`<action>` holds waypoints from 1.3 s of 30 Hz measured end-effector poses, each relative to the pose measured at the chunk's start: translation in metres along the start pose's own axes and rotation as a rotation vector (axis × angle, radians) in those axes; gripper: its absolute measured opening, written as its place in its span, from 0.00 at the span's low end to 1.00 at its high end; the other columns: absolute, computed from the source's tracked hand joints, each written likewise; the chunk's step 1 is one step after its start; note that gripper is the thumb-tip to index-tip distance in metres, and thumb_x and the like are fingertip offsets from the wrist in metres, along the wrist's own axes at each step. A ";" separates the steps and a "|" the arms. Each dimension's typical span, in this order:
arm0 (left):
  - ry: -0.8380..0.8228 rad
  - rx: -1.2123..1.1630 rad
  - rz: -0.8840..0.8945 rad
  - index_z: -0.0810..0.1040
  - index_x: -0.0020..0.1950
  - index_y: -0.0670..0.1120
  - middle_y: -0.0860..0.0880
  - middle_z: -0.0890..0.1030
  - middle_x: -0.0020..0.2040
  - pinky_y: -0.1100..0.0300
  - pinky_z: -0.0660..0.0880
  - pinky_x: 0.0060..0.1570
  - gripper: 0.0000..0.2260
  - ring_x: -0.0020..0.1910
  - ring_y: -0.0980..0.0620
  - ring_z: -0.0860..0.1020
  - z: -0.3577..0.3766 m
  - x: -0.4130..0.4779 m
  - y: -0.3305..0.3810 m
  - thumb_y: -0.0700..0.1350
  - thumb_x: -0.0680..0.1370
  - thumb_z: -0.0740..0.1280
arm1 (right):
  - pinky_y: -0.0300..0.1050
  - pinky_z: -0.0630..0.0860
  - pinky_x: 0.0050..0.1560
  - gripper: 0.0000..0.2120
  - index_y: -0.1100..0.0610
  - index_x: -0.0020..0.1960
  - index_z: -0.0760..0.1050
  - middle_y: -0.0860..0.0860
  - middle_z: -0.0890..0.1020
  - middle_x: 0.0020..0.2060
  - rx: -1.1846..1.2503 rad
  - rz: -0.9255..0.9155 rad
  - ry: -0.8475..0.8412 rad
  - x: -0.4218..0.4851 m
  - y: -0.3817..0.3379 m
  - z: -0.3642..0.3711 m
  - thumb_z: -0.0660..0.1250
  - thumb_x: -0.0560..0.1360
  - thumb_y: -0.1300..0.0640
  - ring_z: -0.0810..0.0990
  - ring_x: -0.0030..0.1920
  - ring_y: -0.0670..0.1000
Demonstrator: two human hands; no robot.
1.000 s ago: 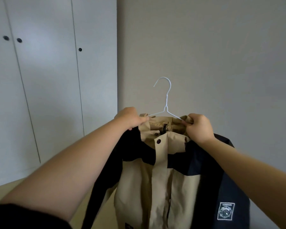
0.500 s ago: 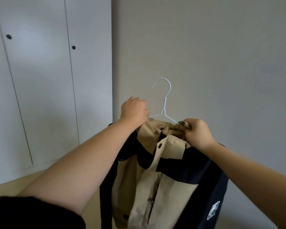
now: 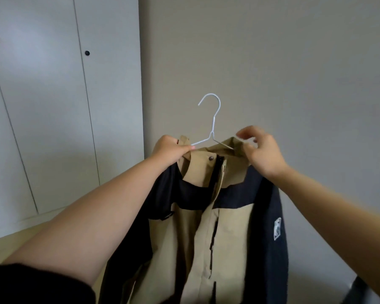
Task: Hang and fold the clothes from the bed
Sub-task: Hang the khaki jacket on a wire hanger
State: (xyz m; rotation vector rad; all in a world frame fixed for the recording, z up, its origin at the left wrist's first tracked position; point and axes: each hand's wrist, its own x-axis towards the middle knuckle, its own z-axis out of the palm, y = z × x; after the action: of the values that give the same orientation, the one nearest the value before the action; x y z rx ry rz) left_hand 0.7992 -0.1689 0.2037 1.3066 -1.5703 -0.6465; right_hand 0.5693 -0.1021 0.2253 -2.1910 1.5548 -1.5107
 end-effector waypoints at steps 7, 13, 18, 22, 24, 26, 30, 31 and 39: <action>-0.032 -0.067 -0.011 0.83 0.38 0.42 0.47 0.83 0.38 0.60 0.75 0.42 0.11 0.40 0.50 0.81 0.009 -0.006 0.001 0.49 0.69 0.76 | 0.40 0.71 0.56 0.26 0.50 0.67 0.71 0.43 0.75 0.48 -0.360 -0.103 -0.558 -0.008 -0.012 0.014 0.69 0.71 0.62 0.74 0.52 0.46; -0.066 -0.056 0.024 0.83 0.42 0.37 0.43 0.84 0.41 0.56 0.76 0.45 0.15 0.42 0.48 0.82 0.016 -0.012 0.004 0.49 0.69 0.76 | 0.37 0.69 0.39 0.08 0.56 0.43 0.80 0.48 0.78 0.34 -0.239 -0.049 -0.564 -0.002 -0.010 0.017 0.76 0.67 0.56 0.73 0.36 0.46; -0.077 -0.036 0.025 0.82 0.38 0.40 0.45 0.83 0.37 0.58 0.75 0.42 0.12 0.39 0.49 0.81 0.020 -0.013 0.005 0.49 0.69 0.76 | 0.35 0.64 0.32 0.10 0.58 0.34 0.77 0.47 0.71 0.28 -0.248 -0.027 -0.546 -0.004 -0.005 0.018 0.75 0.68 0.56 0.67 0.30 0.45; -0.096 -0.016 0.026 0.82 0.39 0.37 0.44 0.84 0.38 0.57 0.77 0.43 0.15 0.40 0.48 0.82 0.024 -0.014 0.002 0.50 0.69 0.76 | 0.32 0.64 0.29 0.08 0.59 0.39 0.78 0.49 0.75 0.30 -0.368 -0.067 -0.489 -0.009 0.001 0.023 0.73 0.70 0.54 0.68 0.30 0.44; -0.097 0.003 0.023 0.80 0.33 0.42 0.50 0.82 0.31 0.62 0.74 0.37 0.13 0.34 0.53 0.80 0.026 -0.014 0.001 0.50 0.68 0.76 | 0.31 0.63 0.29 0.05 0.56 0.41 0.80 0.49 0.78 0.33 -0.405 -0.084 -0.476 -0.012 0.002 0.025 0.72 0.70 0.55 0.71 0.32 0.44; -0.103 0.011 0.022 0.78 0.29 0.46 0.54 0.80 0.27 0.64 0.72 0.35 0.14 0.31 0.55 0.79 0.028 -0.014 0.000 0.50 0.68 0.76 | 0.35 0.67 0.32 0.03 0.56 0.41 0.80 0.51 0.80 0.35 -0.414 -0.080 -0.484 -0.012 0.002 0.025 0.72 0.70 0.57 0.72 0.33 0.44; -0.118 0.028 0.024 0.76 0.25 0.47 0.56 0.77 0.23 0.64 0.69 0.32 0.16 0.27 0.57 0.77 0.030 -0.015 -0.002 0.51 0.68 0.76 | 0.39 0.65 0.32 0.11 0.51 0.33 0.72 0.47 0.75 0.30 -0.420 -0.065 -0.510 -0.014 -0.001 0.022 0.72 0.71 0.59 0.71 0.33 0.45; -0.122 0.037 0.026 0.76 0.26 0.47 0.56 0.77 0.24 0.64 0.70 0.32 0.16 0.28 0.56 0.77 0.031 -0.015 -0.001 0.51 0.68 0.76 | 0.39 0.65 0.32 0.11 0.52 0.34 0.72 0.47 0.74 0.31 -0.433 -0.063 -0.511 -0.015 -0.001 0.022 0.71 0.71 0.59 0.71 0.33 0.46; -0.115 0.051 0.040 0.76 0.25 0.47 0.56 0.77 0.23 0.63 0.69 0.31 0.16 0.25 0.58 0.75 0.039 -0.015 0.002 0.53 0.67 0.76 | 0.46 0.69 0.37 0.10 0.53 0.37 0.67 0.47 0.71 0.32 -0.533 -0.100 -0.452 -0.025 -0.004 0.024 0.65 0.74 0.61 0.72 0.38 0.52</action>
State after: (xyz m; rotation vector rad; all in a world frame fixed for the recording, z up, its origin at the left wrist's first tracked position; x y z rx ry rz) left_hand 0.7629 -0.1608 0.1846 1.2912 -1.7121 -0.6705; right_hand 0.5887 -0.0921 0.1984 -2.6564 1.8407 -0.5665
